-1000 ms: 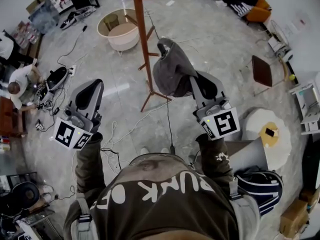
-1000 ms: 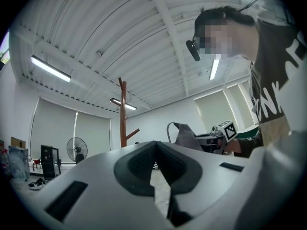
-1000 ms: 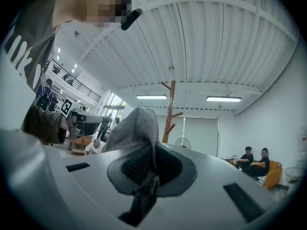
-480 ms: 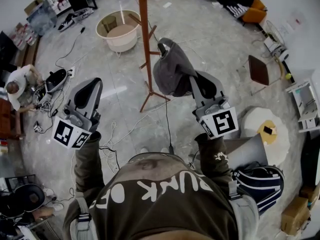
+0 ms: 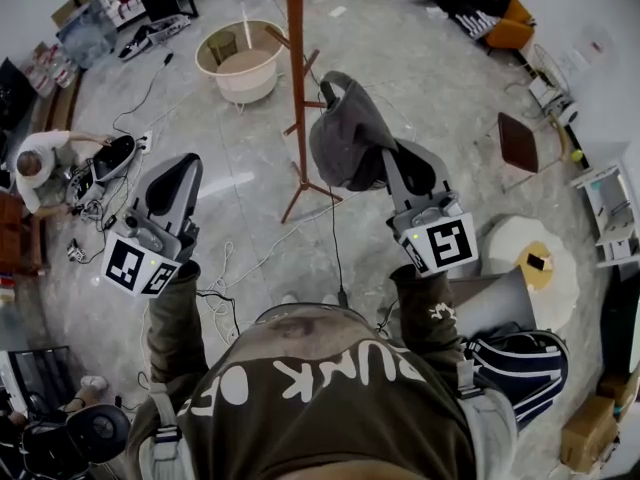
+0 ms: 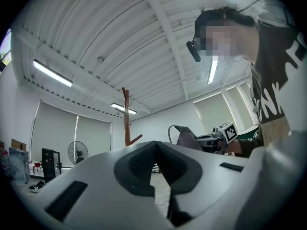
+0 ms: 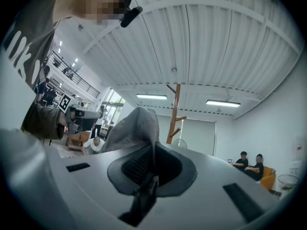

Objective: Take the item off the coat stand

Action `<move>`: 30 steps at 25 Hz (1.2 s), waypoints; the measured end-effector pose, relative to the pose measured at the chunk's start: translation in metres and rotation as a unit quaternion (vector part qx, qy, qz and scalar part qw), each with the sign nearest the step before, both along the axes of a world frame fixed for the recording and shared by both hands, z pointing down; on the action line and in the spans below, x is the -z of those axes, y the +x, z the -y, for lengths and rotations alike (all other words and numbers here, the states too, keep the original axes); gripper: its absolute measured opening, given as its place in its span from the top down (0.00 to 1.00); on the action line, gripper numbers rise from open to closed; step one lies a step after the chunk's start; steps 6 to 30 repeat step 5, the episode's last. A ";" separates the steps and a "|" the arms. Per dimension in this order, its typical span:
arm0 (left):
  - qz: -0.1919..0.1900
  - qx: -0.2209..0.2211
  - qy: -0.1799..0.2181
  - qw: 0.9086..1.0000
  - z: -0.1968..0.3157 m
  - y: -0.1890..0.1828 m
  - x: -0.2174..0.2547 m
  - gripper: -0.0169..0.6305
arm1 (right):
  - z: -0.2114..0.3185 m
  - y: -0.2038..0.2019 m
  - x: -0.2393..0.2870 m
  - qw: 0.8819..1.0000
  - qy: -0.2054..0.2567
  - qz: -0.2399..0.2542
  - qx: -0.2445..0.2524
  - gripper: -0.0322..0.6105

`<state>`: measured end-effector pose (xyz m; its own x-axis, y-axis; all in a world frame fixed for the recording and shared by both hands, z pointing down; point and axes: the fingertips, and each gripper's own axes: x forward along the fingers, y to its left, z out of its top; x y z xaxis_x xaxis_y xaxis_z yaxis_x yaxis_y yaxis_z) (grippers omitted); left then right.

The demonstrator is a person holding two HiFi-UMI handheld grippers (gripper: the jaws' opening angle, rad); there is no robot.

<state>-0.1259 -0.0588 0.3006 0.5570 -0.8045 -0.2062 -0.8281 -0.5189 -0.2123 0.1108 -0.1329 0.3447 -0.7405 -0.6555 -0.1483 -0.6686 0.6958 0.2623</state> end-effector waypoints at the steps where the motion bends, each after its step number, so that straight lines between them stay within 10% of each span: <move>1: 0.001 0.001 0.000 1.000 -0.001 -0.001 0.000 0.97 | 0.000 -0.001 0.000 1.000 0.000 0.000 0.000 0.92; 30: 0.003 0.001 0.001 1.000 -0.002 -0.002 0.002 0.97 | 0.000 -0.001 0.001 1.000 0.000 0.000 0.000 0.92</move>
